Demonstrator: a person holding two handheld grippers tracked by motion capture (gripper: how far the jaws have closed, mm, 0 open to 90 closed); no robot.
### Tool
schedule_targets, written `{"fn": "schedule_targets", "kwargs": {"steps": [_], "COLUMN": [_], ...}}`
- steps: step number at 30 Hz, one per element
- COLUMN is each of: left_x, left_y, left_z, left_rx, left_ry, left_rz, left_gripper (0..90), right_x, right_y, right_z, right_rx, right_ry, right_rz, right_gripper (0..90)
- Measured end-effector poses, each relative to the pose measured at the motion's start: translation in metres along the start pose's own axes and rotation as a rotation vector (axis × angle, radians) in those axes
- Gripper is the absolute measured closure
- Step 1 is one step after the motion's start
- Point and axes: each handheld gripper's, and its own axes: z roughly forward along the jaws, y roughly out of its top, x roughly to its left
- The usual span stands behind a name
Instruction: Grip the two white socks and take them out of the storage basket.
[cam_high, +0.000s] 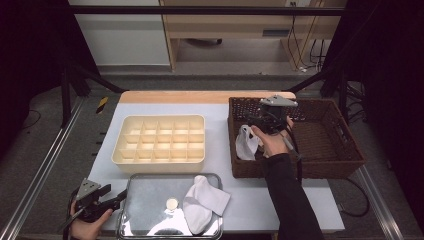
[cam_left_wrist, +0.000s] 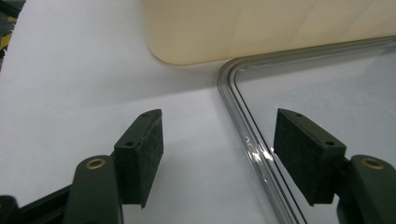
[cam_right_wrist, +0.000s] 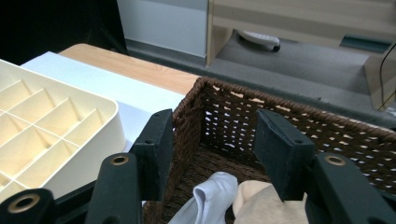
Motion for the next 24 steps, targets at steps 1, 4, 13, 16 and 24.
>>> {"fn": "schedule_targets", "kwargs": {"steps": [1,4,13,16,24], "left_x": [0.000,0.000,0.000,0.000,0.000], "left_y": [0.000,0.000,0.000,0.000,0.000], "left_z": [0.000,-0.001,-0.001,-0.001,-0.002], "left_rx": [0.000,-0.001,-0.001,-0.001,-0.003], "left_ry": [0.000,0.001,-0.001,-0.002,0.000], "left_rz": [0.000,0.000,0.001,0.002,0.005], "left_gripper": [32.5,32.5,32.5,32.5,32.5], "right_x": [-0.001,-0.002,0.001,0.003,0.005], "right_y": [-0.001,-0.006,-0.014,-0.018,-0.024], "right_z": [0.004,0.013,0.029,0.035,0.044], "right_rx": [0.010,0.046,0.097,0.116,0.138], "right_ry": [0.002,-0.016,-0.025,-0.024,-0.018], "right_rz": [0.004,-0.008,0.011,0.018,0.038], "right_gripper": [47.7,48.2,48.0,49.1,52.5]}}
